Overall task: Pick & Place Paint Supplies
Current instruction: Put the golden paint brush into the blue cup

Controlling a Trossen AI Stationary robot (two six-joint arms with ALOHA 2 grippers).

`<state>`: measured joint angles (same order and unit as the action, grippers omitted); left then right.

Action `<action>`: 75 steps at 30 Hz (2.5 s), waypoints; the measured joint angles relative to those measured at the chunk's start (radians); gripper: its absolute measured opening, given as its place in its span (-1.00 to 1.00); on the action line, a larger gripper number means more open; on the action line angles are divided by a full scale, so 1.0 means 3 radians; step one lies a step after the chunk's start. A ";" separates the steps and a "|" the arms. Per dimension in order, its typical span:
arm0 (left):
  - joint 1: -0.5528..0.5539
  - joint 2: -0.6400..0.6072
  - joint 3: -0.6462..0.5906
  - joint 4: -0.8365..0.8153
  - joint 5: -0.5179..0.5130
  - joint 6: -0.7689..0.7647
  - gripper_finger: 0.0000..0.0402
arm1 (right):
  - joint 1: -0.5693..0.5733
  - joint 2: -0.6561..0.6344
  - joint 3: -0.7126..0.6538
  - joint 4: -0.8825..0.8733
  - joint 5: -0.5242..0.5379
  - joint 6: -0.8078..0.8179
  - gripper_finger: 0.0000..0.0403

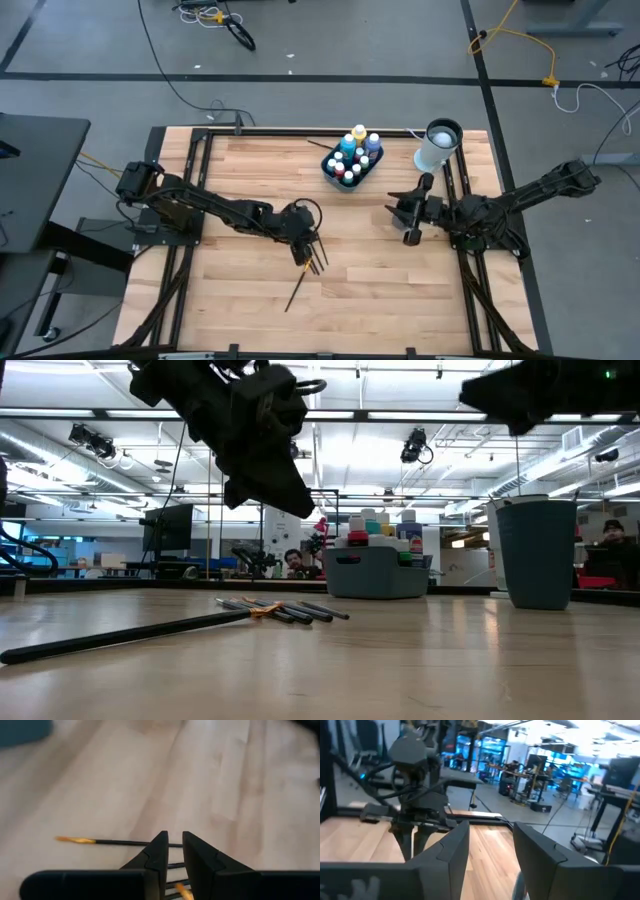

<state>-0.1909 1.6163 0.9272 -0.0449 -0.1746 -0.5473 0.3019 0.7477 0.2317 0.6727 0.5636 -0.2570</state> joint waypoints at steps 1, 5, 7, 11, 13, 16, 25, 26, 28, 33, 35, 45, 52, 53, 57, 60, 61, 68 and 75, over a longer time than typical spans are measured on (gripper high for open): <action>-0.0031 0.0013 0.0000 0.0039 0.0024 -0.0086 -0.68 | 0.0000 0.0044 0.0089 -0.0091 -0.0022 -0.0053 -0.22; -0.0197 0.0020 -0.0001 0.0047 -0.0054 -0.0165 -0.66 | 0.0000 0.0238 0.0403 -0.0311 -0.0023 -0.0229 -0.22; -0.0279 0.0020 -0.0001 0.0024 -0.0148 -0.0256 -0.62 | 0.0000 0.0333 0.0518 -0.0355 -0.0056 -0.0325 -0.22; -0.0428 0.0028 -0.0001 -0.0001 -0.0176 -0.0369 -0.45 | 0.0000 0.0468 0.0622 -0.0352 -0.0204 -0.0517 -0.22; -0.0501 0.0083 0.0000 -0.0018 -0.0259 -0.0400 -0.36 | 0.0000 0.0494 0.0625 -0.0355 -0.0233 -0.0544 -0.22; -0.0595 0.0175 0.0006 -0.0026 -0.0337 -0.0488 -0.24 | 0.0000 0.0516 0.0625 -0.0366 -0.0279 -0.0504 -0.22; -0.0787 0.0630 0.0001 0.0036 -0.0495 -0.0758 -0.15 | 0.0000 0.0561 0.0625 -0.0277 -0.0387 -0.0610 -0.22; -0.0797 0.0631 -0.0011 -0.0045 -0.0546 -0.0762 -0.16 | 0.0000 0.0565 0.0625 -0.0250 -0.0422 -0.0633 -0.22; -0.0799 0.0665 0.0009 0.0019 -0.0627 -0.0813 -0.17 | 0.0000 0.0568 0.0625 -0.0224 -0.0454 -0.0674 -0.22; -0.0799 0.0714 0.0003 -0.0010 -0.0633 -0.1000 -0.20 | -0.0003 0.0568 0.0625 -0.0136 -0.0458 -0.0797 -0.22; -0.0800 0.0737 0.0000 0.0001 -0.0643 -0.1081 -0.20 | -0.0003 0.0568 0.0625 -0.0130 -0.0458 -0.0800 -0.22; -0.0830 0.0931 0.0014 0.0047 -0.0773 -0.0943 -0.27 | -0.0003 0.0568 0.0625 -0.0159 -0.0460 -0.0788 -0.22; -0.0814 0.0937 0.0010 0.0005 -0.0805 -0.0745 -0.72 | -0.0003 0.0568 0.0625 -0.0186 -0.0464 -0.0669 -0.22; -0.0813 0.0937 0.0010 -0.0002 -0.0805 -0.0704 -0.80 | -0.0003 0.0568 0.0625 -0.0186 -0.0464 -0.0638 -0.22; -0.0813 0.0940 0.0006 0.0048 -0.0802 -0.0642 -0.94 | -0.0003 0.0568 0.0625 -0.0208 -0.0464 -0.0538 -0.22; -0.0813 0.0909 0.0005 0.0108 -0.0834 -0.0654 -0.92 | -0.0003 0.0568 0.0625 -0.0235 -0.0464 -0.0449 -0.22; -0.0813 0.0888 0.0013 0.0100 -0.0843 -0.0654 -0.93 | -0.0003 0.0568 0.0625 -0.0235 -0.0464 -0.0420 -0.22; -0.0757 0.0421 0.0094 0.0124 -0.1252 -0.0353 -0.96 | -0.0006 0.0600 0.0625 -0.0282 -0.0735 -0.0192 -0.22; -0.0654 -0.0143 0.0159 0.0581 -0.1686 0.0656 -0.96 | -0.0159 0.1026 0.0625 0.0042 -0.0970 0.0180 -0.22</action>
<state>-0.3870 1.5734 0.9749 0.1295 -0.6804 -0.3507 0.2544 1.0555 0.4191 0.6852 0.2726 -0.2029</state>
